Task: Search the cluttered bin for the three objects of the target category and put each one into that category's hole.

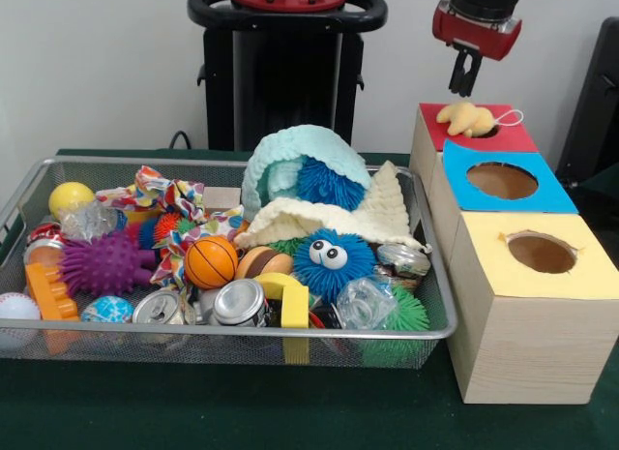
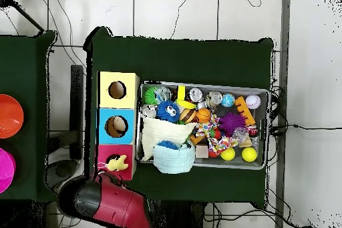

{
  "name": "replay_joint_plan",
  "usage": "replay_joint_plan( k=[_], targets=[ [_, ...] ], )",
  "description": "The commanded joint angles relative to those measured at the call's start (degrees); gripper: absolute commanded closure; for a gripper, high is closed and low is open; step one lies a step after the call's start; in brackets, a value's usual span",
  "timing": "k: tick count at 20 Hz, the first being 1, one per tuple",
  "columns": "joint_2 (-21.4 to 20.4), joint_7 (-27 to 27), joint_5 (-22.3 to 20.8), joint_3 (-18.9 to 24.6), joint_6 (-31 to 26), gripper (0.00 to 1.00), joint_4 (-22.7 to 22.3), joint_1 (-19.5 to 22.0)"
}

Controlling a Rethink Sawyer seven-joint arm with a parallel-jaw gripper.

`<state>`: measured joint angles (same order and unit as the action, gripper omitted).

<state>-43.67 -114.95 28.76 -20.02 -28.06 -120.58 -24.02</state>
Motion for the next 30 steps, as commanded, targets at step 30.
replay_joint_plan(
  k=[30],
  targets=[
    [0.6, -15.3, 1.3, 2.0, -8.4, 1.0, 6.9, 2.0]
  ],
)
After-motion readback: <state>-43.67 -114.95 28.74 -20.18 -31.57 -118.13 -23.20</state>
